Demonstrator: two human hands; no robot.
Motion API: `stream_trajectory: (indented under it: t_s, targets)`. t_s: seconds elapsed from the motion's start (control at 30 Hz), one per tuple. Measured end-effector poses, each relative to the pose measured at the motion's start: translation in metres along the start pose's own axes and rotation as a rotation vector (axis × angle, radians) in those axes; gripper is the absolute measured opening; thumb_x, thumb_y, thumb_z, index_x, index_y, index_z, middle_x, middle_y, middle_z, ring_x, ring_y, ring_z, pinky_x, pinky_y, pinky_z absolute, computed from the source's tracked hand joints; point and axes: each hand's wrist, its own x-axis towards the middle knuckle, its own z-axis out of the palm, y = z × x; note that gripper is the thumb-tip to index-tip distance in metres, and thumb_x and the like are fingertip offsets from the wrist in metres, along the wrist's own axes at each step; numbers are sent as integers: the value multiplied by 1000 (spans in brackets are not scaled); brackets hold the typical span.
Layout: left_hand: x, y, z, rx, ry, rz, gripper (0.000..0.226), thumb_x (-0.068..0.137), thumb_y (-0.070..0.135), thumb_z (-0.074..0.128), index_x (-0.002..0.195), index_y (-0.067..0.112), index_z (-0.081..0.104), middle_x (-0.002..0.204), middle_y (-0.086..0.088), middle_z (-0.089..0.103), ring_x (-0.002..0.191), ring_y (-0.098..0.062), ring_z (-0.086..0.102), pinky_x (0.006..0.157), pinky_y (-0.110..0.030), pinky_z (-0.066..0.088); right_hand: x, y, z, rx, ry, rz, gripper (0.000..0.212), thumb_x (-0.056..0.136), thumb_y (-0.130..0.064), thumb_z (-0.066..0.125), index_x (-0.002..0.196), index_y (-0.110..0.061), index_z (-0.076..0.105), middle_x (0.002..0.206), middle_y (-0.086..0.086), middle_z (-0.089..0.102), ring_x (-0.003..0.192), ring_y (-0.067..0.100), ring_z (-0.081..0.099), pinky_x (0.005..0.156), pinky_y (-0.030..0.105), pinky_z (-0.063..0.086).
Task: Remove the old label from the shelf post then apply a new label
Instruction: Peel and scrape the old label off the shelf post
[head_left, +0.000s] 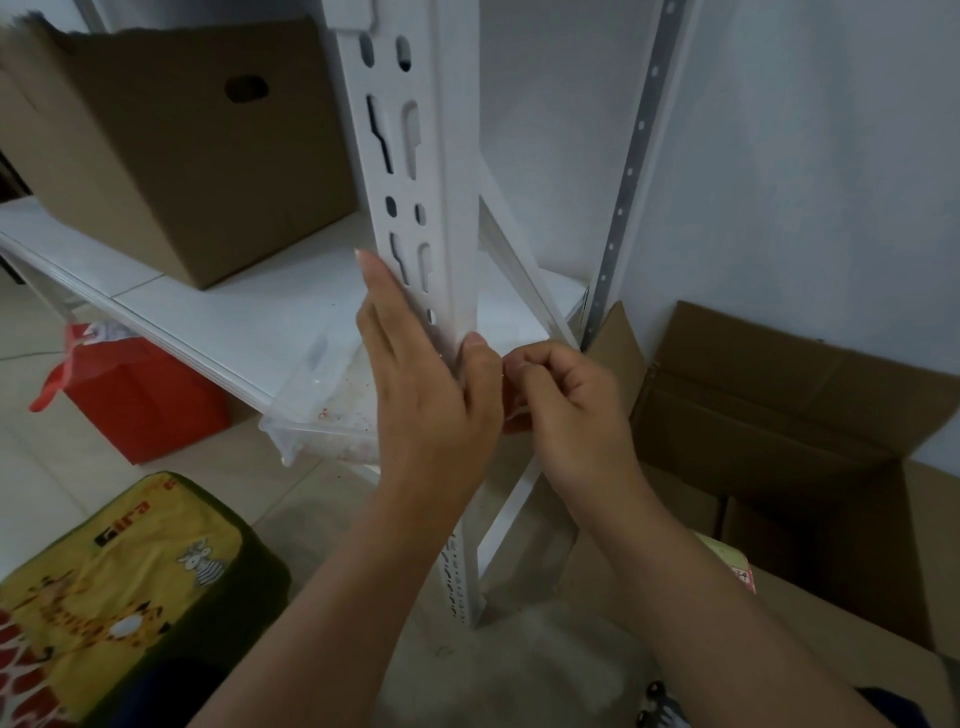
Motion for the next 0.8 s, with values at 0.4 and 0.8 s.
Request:
stream_trajectory:
  t_s: [0.4, 0.8]
  targets:
    - [4, -2, 17, -35, 81, -10, 81, 87, 17, 39, 150, 5, -10, 146, -15, 20, 118, -33, 45, 86, -47, 54, -3, 6, -10, -45, 20, -5, 20, 96, -16, 49, 89, -10, 67, 71, -2, 66, 66, 7, 63, 61, 16, 53]
    - [5, 1, 23, -66, 149, -27, 80, 82, 15, 36, 152, 1, -2, 144, -16, 25, 119, -27, 42, 92, -46, 50, -4, 9, -15, -79, 19, 1, 15, 96, -12, 52, 92, -12, 66, 78, 0, 68, 67, 5, 64, 61, 13, 51]
